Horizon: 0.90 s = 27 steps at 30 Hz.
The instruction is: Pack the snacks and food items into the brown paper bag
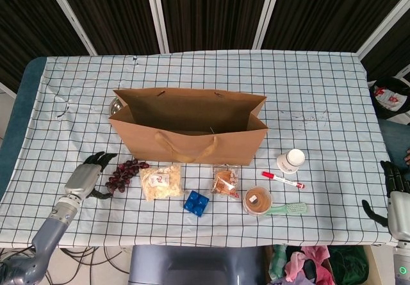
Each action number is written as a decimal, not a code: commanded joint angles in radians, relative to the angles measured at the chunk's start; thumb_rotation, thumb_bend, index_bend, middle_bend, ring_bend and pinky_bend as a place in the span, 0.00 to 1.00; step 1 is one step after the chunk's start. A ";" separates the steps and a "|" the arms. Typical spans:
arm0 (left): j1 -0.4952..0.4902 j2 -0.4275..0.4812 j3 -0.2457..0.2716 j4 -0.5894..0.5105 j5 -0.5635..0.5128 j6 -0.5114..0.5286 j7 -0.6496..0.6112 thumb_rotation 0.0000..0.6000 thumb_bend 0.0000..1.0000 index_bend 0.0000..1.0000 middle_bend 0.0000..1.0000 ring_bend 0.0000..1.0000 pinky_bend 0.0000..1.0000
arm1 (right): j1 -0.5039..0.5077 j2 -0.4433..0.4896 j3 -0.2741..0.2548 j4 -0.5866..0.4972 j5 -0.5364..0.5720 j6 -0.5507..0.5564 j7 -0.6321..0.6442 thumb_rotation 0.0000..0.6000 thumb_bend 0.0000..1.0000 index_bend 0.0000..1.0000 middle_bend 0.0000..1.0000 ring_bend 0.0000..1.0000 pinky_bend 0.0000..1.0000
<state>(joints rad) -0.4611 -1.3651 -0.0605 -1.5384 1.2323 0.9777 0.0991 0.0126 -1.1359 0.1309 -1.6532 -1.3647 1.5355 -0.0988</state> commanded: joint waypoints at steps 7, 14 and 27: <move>-0.032 -0.056 -0.005 0.046 0.009 -0.028 0.010 1.00 0.12 0.12 0.16 0.06 0.13 | 0.000 0.004 -0.001 -0.001 -0.003 -0.005 0.018 1.00 0.22 0.01 0.07 0.17 0.21; -0.039 -0.089 -0.006 0.072 -0.005 -0.017 0.058 1.00 0.19 0.14 0.20 0.11 0.17 | 0.000 0.006 0.000 0.001 -0.002 -0.006 0.024 1.00 0.22 0.01 0.07 0.17 0.21; -0.039 -0.122 0.004 0.110 0.004 0.009 0.100 1.00 0.26 0.23 0.33 0.24 0.31 | -0.001 0.006 -0.001 0.002 -0.007 -0.003 0.028 1.00 0.22 0.01 0.07 0.17 0.21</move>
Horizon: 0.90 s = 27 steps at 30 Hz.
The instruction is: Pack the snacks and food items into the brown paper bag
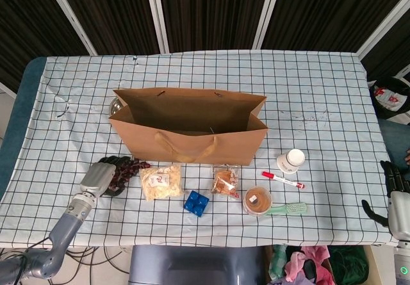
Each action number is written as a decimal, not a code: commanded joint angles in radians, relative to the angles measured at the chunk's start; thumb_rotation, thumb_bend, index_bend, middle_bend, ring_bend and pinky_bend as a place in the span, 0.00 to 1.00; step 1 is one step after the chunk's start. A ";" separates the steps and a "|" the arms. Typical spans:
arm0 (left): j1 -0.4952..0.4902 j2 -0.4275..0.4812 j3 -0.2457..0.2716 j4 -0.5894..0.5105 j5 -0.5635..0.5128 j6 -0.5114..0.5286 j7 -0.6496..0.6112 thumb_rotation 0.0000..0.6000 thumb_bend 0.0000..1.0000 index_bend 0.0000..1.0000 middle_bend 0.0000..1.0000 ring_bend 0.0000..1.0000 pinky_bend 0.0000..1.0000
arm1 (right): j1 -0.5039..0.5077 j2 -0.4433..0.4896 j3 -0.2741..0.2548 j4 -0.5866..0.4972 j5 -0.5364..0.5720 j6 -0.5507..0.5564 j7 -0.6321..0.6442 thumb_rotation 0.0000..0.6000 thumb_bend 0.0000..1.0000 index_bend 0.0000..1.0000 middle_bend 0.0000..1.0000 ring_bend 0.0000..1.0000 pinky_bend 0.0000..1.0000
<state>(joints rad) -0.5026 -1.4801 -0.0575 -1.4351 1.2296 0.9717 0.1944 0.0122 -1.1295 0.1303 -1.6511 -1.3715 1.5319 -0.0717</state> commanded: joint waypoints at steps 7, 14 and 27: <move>0.013 -0.021 -0.003 0.025 0.020 0.054 0.008 1.00 0.36 0.31 0.43 0.34 0.43 | 0.000 0.000 -0.001 0.000 -0.004 0.002 0.002 1.00 0.22 0.01 0.07 0.17 0.21; 0.015 -0.028 0.002 0.039 0.032 0.063 0.020 1.00 0.41 0.38 0.50 0.41 0.49 | 0.000 0.001 -0.001 -0.001 -0.002 -0.001 0.005 1.00 0.22 0.01 0.07 0.17 0.21; 0.034 -0.071 -0.013 0.090 0.101 0.155 -0.055 1.00 0.50 0.52 0.63 0.53 0.60 | 0.001 0.004 -0.002 -0.005 0.004 -0.010 0.007 1.00 0.22 0.01 0.07 0.18 0.21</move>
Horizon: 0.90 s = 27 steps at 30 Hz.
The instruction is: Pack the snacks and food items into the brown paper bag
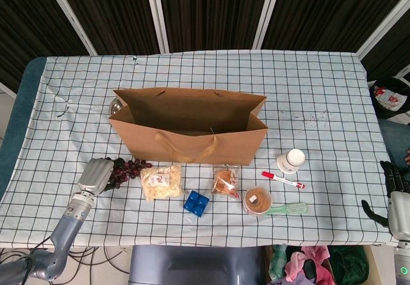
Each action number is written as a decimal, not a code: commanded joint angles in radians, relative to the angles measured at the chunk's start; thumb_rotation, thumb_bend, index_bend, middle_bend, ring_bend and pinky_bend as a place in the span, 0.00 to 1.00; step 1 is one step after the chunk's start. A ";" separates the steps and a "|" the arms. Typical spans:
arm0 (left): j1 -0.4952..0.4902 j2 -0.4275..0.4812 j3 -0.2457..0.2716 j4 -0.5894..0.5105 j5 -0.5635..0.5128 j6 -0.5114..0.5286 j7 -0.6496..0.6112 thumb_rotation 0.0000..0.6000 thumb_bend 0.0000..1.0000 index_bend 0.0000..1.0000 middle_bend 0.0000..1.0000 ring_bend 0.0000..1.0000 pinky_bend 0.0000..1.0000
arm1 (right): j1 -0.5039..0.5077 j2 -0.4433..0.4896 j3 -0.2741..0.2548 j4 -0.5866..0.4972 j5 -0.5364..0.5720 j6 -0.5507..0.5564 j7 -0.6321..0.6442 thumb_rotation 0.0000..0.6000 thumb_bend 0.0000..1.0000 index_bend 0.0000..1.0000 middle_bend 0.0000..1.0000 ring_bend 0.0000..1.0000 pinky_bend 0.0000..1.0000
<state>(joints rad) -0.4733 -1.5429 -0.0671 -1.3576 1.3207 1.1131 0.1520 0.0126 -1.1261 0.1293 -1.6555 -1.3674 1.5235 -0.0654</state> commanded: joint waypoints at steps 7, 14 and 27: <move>0.014 -0.028 -0.001 0.048 0.031 0.037 -0.039 1.00 0.51 0.54 0.64 0.53 0.60 | 0.000 0.002 0.000 -0.005 0.003 -0.001 0.000 1.00 0.22 0.01 0.07 0.18 0.22; 0.019 -0.038 0.001 0.078 0.059 0.062 -0.055 1.00 0.52 0.57 0.67 0.56 0.62 | -0.001 0.003 0.001 -0.006 0.006 -0.002 0.001 1.00 0.22 0.01 0.07 0.18 0.22; 0.060 -0.039 0.000 0.148 0.158 0.203 -0.289 1.00 0.54 0.60 0.70 0.59 0.65 | -0.001 0.003 0.000 -0.008 0.007 -0.004 0.002 1.00 0.22 0.01 0.07 0.18 0.22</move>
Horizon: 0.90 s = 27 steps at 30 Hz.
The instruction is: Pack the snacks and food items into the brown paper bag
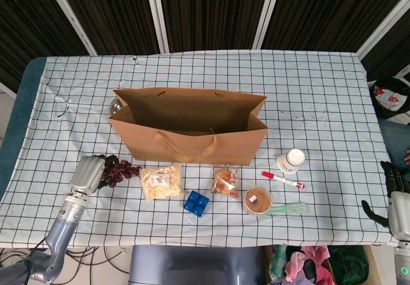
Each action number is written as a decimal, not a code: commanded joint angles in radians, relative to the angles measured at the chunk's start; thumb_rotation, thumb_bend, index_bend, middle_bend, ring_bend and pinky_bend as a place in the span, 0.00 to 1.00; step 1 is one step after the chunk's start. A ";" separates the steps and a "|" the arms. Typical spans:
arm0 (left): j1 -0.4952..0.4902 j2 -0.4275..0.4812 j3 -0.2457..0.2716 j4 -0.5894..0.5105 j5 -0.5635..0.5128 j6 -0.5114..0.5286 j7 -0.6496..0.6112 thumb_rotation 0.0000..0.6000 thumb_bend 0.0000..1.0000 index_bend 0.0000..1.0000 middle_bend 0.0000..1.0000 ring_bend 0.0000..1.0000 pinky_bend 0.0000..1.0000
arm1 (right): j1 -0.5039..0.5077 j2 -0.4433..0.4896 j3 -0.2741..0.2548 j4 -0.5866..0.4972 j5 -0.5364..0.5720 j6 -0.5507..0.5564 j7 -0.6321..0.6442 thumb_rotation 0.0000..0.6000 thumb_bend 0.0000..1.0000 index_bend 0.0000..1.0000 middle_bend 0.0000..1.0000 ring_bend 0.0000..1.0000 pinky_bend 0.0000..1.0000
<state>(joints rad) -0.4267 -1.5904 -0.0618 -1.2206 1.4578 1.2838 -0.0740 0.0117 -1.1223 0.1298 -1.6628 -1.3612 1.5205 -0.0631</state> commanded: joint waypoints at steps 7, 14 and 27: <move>0.024 0.056 -0.012 -0.054 0.067 0.096 -0.166 1.00 0.54 0.60 0.70 0.59 0.65 | 0.001 -0.003 0.000 -0.002 0.001 0.000 -0.007 1.00 0.22 0.01 0.07 0.18 0.22; 0.037 0.129 -0.018 -0.185 0.141 0.186 -0.239 1.00 0.54 0.60 0.70 0.59 0.65 | 0.001 -0.004 0.000 -0.004 0.004 0.000 -0.012 1.00 0.22 0.00 0.07 0.18 0.22; -0.038 0.341 -0.149 -0.621 0.241 0.234 -0.073 1.00 0.54 0.59 0.69 0.59 0.65 | 0.002 -0.009 0.001 -0.004 0.009 -0.001 -0.023 1.00 0.22 0.00 0.07 0.18 0.21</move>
<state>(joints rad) -0.4268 -1.3103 -0.1560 -1.7367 1.6998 1.5436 -0.2126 0.0139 -1.1312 0.1310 -1.6677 -1.3528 1.5195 -0.0859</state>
